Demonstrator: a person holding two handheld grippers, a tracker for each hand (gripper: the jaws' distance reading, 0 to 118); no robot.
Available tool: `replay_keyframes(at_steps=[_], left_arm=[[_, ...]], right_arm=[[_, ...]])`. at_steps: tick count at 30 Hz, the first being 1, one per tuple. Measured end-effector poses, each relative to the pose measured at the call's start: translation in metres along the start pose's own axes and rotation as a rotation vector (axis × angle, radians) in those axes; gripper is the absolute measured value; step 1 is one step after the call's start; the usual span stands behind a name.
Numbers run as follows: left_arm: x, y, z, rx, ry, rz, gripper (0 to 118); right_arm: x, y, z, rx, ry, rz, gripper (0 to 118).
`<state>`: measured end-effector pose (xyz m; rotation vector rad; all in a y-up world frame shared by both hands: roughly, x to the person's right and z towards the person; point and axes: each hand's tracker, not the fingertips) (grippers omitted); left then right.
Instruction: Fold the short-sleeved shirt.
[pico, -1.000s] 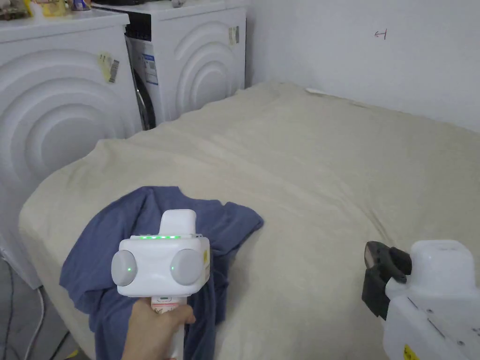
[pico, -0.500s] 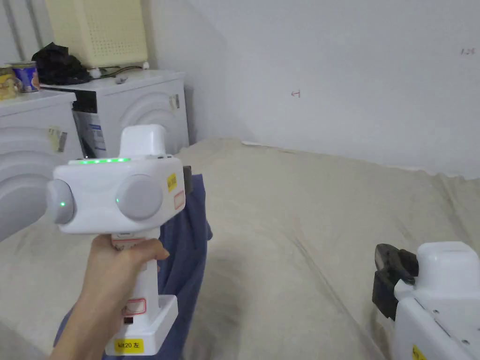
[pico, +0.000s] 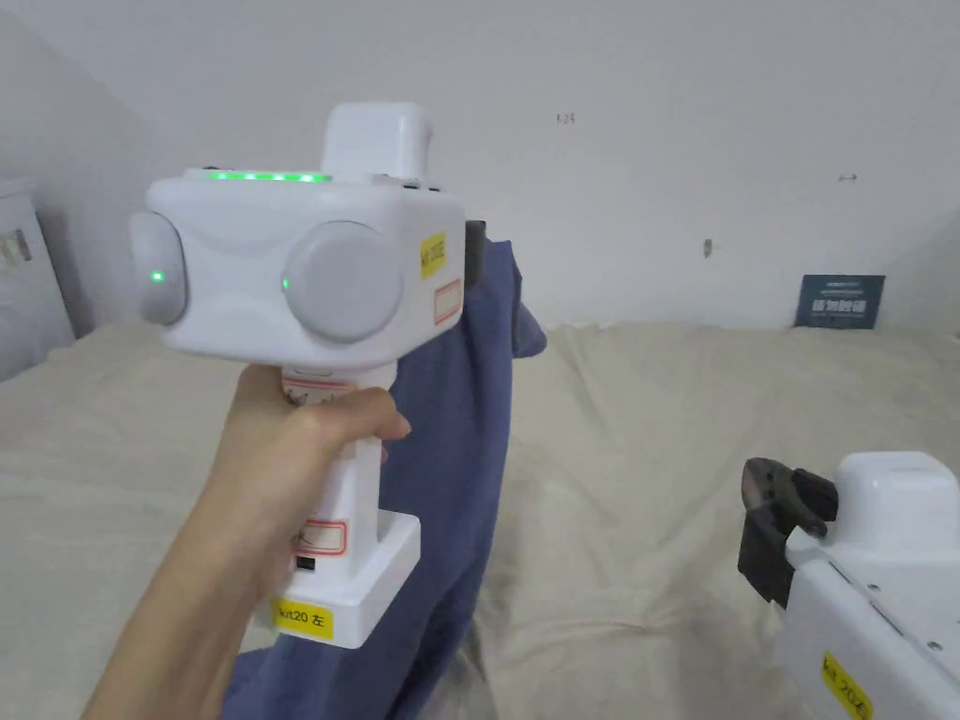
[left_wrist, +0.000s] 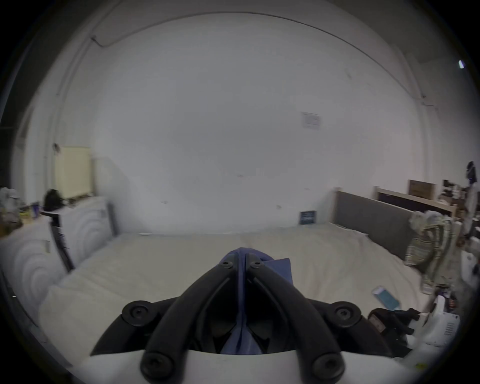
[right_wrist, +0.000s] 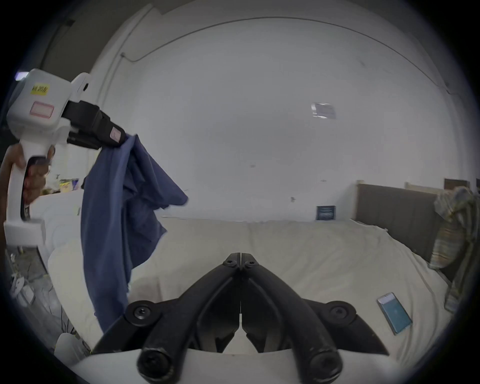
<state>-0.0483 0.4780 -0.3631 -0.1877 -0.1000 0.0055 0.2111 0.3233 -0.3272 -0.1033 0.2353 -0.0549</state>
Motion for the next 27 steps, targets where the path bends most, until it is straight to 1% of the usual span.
replay_keyframes(at_steps=[2,4,5,6,8,9,11,12,13,14,16,18,21,22,23,24,25,26,27], left_arm=[[0.029,-0.016,-0.023,-0.044,-0.083,0.005,4],[0.061,-0.041,-0.049,-0.111,-0.082,-0.05,4],[0.073,-0.056,-0.06,-0.156,-0.095,-0.047,4],[0.081,-0.074,-0.074,-0.213,-0.129,-0.017,4],[0.094,-0.114,-0.096,-0.338,-0.17,0.069,4],[0.103,-0.141,-0.108,-0.407,-0.156,0.08,4],[0.117,-0.191,-0.124,-0.511,-0.109,0.009,4],[0.123,-0.216,-0.13,-0.559,-0.111,-0.031,4],[0.125,-0.234,-0.135,-0.594,-0.122,-0.037,4],[0.127,-0.252,-0.137,-0.638,-0.12,-0.003,4],[0.125,-0.268,-0.144,-0.673,-0.092,0.014,4],[0.121,-0.269,-0.145,-0.636,-0.052,-0.011,4],[0.112,-0.262,-0.146,-0.63,-0.065,-0.025,5],[0.111,-0.259,-0.144,-0.63,-0.062,-0.029,12],[0.109,-0.257,-0.142,-0.621,-0.053,-0.031,31],[0.105,-0.255,-0.14,-0.609,-0.038,-0.03,63],[0.1,-0.254,-0.139,-0.597,-0.031,-0.019,103],[0.096,-0.252,-0.137,-0.577,-0.034,0.008,118],[0.089,-0.247,-0.13,-0.515,-0.032,0.034,116]], right_arm=[[0.022,-0.002,0.007,-0.009,-0.056,-0.02,0],[0.04,-0.005,0.013,-0.016,-0.074,-0.028,0],[0.047,-0.007,0.016,-0.024,-0.092,-0.026,0],[0.053,-0.01,0.018,-0.033,-0.112,-0.025,0],[0.064,-0.017,0.021,-0.059,-0.121,-0.034,0],[0.069,-0.021,0.022,-0.077,-0.121,-0.056,0],[0.076,-0.03,0.02,-0.107,-0.111,-0.084,0],[0.078,-0.034,0.018,-0.125,-0.114,-0.085,0],[0.078,-0.038,0.016,-0.138,-0.117,-0.078,0],[0.078,-0.043,0.013,-0.15,-0.116,-0.074,0],[0.077,-0.05,0.008,-0.183,-0.11,-0.074,0],[0.076,-0.056,0.005,-0.197,-0.098,-0.084,0],[0.074,-0.061,0.001,-0.213,-0.092,-0.1,0],[0.073,-0.062,0.0,-0.217,-0.091,-0.104,0],[0.071,-0.062,-0.001,-0.22,-0.086,-0.108,0],[0.069,-0.063,-0.002,-0.224,-0.084,-0.109,0],[0.068,-0.063,-0.002,-0.225,-0.082,-0.109,0],[0.066,-0.064,-0.002,-0.226,-0.079,-0.109,0],[0.064,-0.064,-0.003,-0.229,-0.075,-0.111,0]])
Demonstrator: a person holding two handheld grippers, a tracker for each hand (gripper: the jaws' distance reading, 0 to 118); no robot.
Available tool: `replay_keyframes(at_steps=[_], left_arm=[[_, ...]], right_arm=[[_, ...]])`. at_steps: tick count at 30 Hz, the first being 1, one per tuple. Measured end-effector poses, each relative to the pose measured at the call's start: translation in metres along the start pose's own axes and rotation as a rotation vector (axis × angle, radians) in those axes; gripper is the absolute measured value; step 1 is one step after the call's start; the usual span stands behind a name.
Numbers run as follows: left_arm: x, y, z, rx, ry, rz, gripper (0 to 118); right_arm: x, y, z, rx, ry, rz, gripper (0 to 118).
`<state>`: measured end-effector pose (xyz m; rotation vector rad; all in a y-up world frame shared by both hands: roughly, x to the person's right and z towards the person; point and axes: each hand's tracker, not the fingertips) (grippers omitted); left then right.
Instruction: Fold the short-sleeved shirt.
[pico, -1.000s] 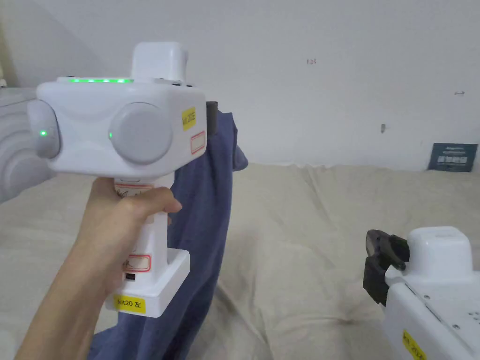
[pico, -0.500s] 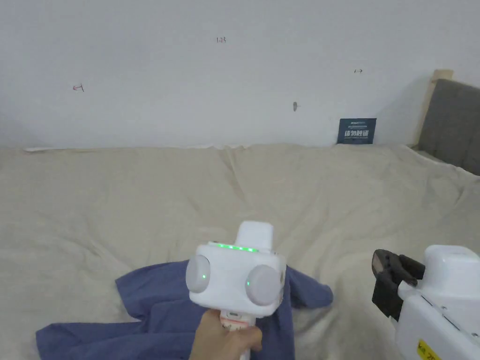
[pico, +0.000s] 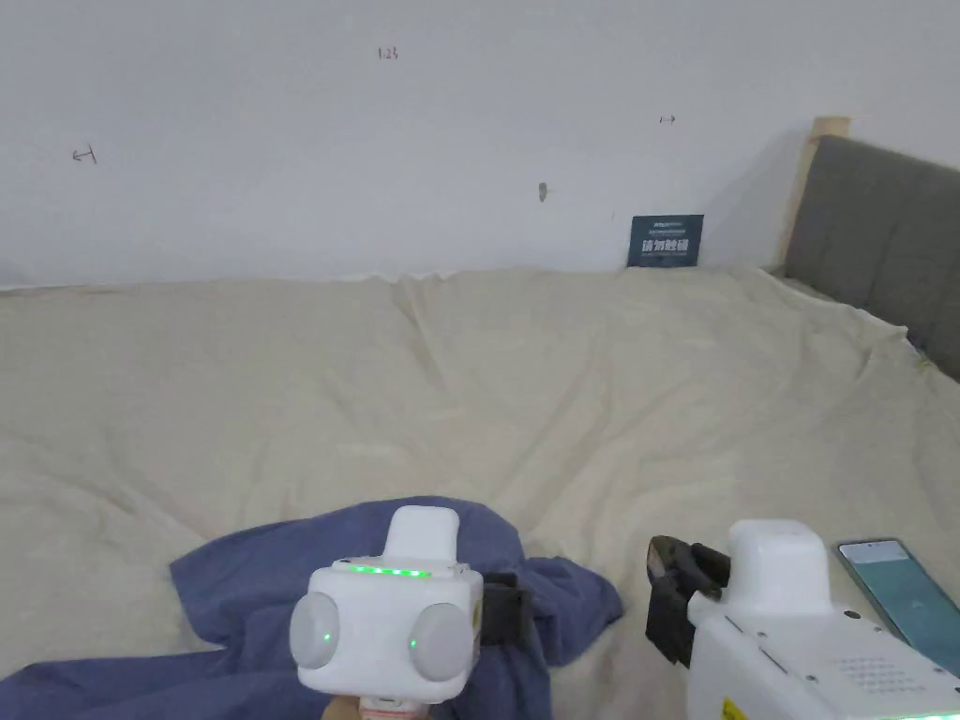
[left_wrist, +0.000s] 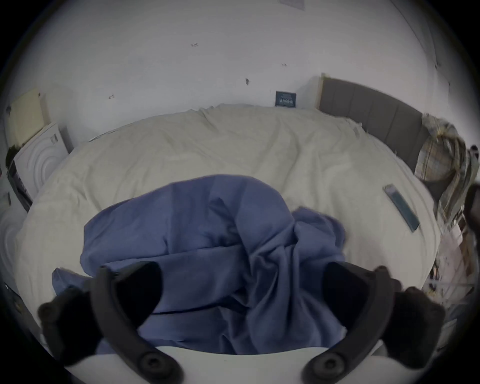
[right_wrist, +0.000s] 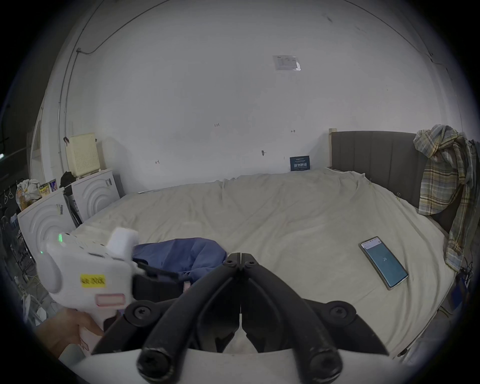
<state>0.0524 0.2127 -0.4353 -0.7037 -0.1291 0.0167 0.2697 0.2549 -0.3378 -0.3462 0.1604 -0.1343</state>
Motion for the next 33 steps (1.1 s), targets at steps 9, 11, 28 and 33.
replay_keyframes(at_steps=[9,11,28,33], left_arm=[[-0.048,0.023,0.061,0.069,0.031,-0.001,112],[-0.059,0.021,0.076,0.127,0.102,0.009,76],[-0.208,-0.038,0.116,0.024,0.336,0.239,0],[-0.246,-0.049,0.112,-0.053,0.417,0.214,53]], right_arm=[[-0.024,0.0,-0.007,-0.027,0.063,0.01,0],[-0.03,0.001,-0.009,-0.038,0.076,0.019,0],[-0.079,0.0,-0.035,-0.088,0.166,0.087,0],[-0.093,-0.003,-0.053,-0.114,0.179,0.095,0]])
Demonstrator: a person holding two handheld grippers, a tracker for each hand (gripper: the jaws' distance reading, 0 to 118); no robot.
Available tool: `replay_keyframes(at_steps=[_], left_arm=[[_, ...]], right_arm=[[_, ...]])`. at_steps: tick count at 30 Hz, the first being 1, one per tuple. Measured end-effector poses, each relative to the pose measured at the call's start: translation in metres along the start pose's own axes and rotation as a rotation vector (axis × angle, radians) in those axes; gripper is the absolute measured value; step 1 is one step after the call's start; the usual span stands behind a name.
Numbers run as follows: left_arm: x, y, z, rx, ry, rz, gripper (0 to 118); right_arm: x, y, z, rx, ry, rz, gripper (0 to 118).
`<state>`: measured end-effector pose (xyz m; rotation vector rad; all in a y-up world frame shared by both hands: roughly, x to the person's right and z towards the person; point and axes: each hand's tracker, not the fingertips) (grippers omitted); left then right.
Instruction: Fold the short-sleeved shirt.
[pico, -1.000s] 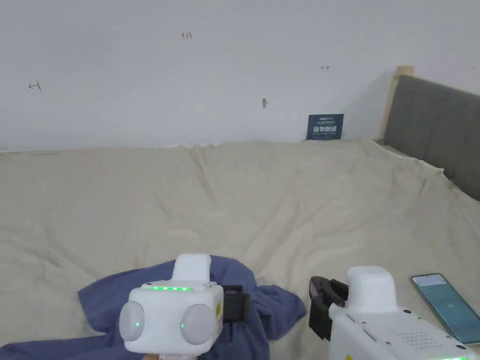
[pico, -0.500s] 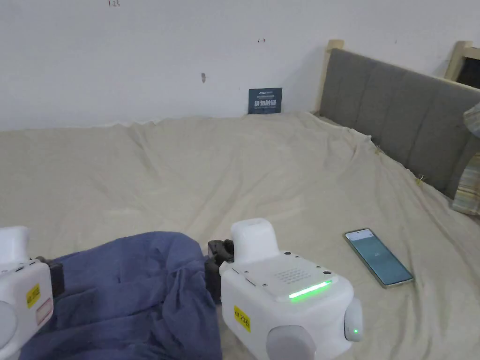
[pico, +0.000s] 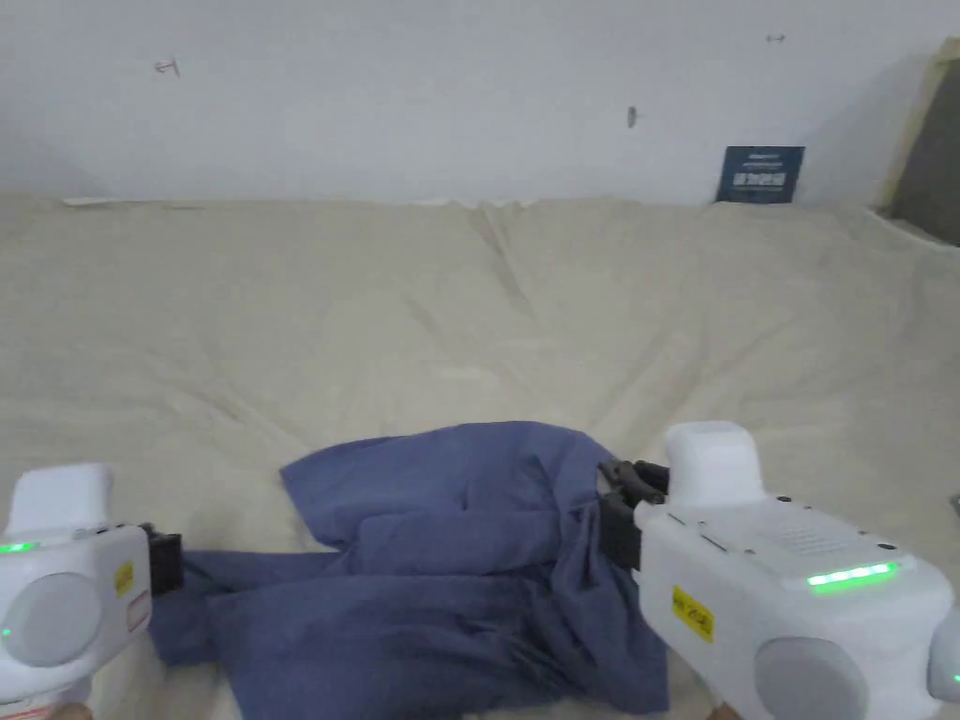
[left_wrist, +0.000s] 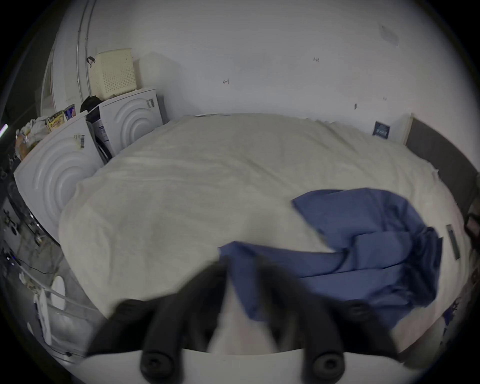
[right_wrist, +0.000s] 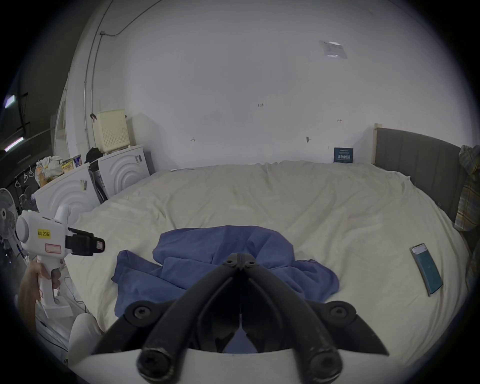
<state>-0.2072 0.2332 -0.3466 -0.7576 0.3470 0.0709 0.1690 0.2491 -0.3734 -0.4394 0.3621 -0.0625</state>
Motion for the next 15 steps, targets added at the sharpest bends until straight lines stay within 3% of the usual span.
replay_keyframes(at_steps=[1,2,6,11,15], left_arm=[[-0.005,0.0,-0.002,0.008,0.018,0.006,98],[-0.014,-0.002,-0.015,0.005,0.029,0.011,113],[-0.036,0.001,-0.032,-0.027,-0.002,0.083,116],[-0.034,0.009,-0.067,-0.076,-0.011,0.076,116],[-0.017,0.005,-0.091,-0.141,-0.133,0.06,114]], right_arm=[[-0.003,0.0,-0.006,-0.006,0.007,-0.003,0],[-0.006,0.0,-0.011,-0.01,0.009,-0.003,0],[-0.019,0.001,-0.029,-0.031,0.024,0.021,0],[-0.03,0.001,-0.049,-0.059,0.051,0.035,0],[-0.035,0.0,-0.062,-0.083,0.065,0.043,0]])
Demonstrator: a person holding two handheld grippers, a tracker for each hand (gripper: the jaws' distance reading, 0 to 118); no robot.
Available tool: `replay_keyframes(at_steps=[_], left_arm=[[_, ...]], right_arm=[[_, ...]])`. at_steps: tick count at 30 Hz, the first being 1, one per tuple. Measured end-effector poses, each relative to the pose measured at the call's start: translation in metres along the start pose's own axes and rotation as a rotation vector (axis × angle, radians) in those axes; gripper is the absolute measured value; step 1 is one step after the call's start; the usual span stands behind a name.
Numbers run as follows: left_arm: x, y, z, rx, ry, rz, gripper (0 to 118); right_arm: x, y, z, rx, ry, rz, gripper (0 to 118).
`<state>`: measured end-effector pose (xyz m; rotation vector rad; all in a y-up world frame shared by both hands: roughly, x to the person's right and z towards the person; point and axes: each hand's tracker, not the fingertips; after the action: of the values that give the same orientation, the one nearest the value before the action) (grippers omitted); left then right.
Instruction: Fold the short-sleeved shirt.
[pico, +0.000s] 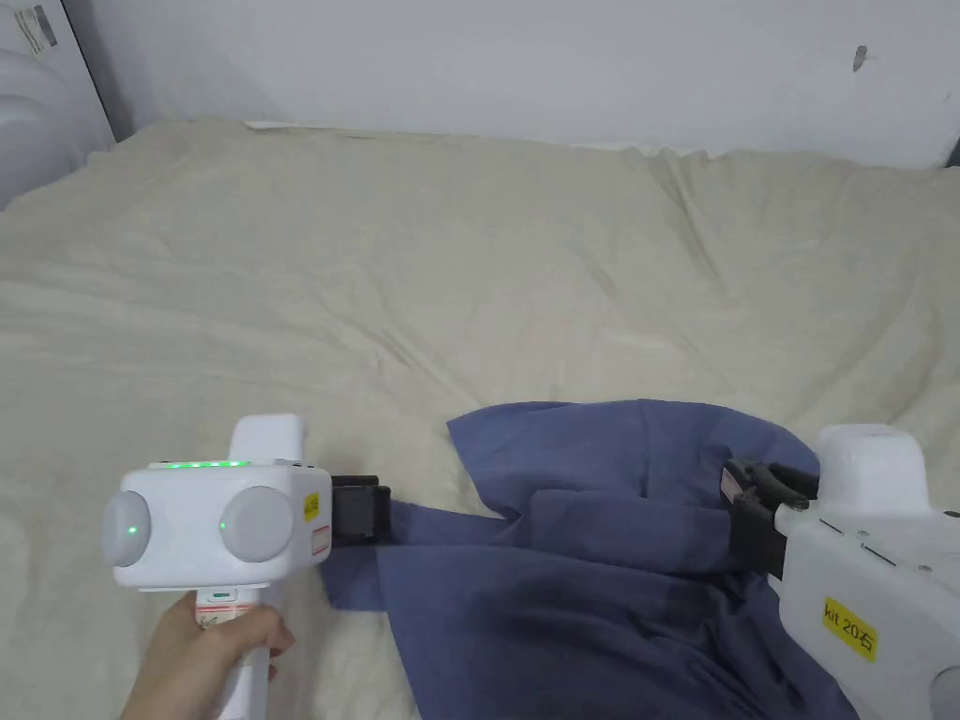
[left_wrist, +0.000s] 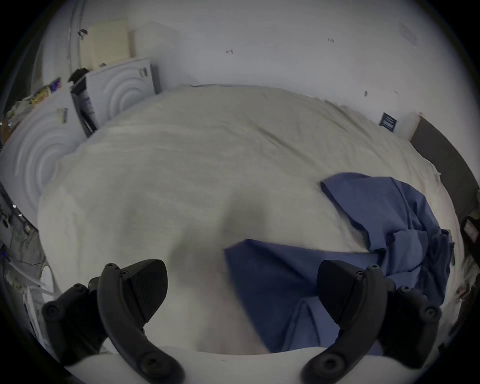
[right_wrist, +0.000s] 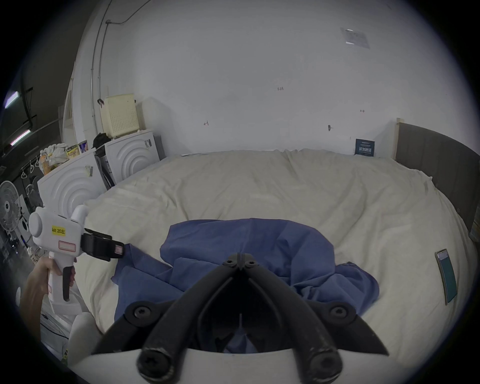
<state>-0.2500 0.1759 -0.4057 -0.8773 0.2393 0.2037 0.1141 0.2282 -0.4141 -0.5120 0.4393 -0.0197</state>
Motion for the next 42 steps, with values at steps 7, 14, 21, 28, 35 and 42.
replay_keyframes(at_steps=[7,14,21,28,35,42], left_arm=[[0.02,-0.018,-0.023,0.006,0.076,-0.046,93],[0.01,-0.008,-0.011,0.02,0.048,0.034,1],[0.018,0.004,0.019,0.087,0.026,0.005,1],[0.023,0.011,0.035,0.124,0.028,-0.023,1],[0.022,0.006,0.026,0.101,0.025,-0.03,1],[0.018,0.006,0.016,0.087,0.029,-0.029,1]], right_arm=[[0.002,0.001,-0.012,-0.02,0.013,-0.004,0],[0.007,0.003,-0.016,-0.027,0.017,-0.017,0],[0.014,0.031,-0.029,-0.035,0.065,0.003,0],[0.029,0.085,-0.088,-0.152,0.166,-0.043,89],[0.039,0.103,-0.181,-0.403,0.218,-0.033,106],[0.032,0.087,-0.251,-0.592,0.111,0.059,106]])
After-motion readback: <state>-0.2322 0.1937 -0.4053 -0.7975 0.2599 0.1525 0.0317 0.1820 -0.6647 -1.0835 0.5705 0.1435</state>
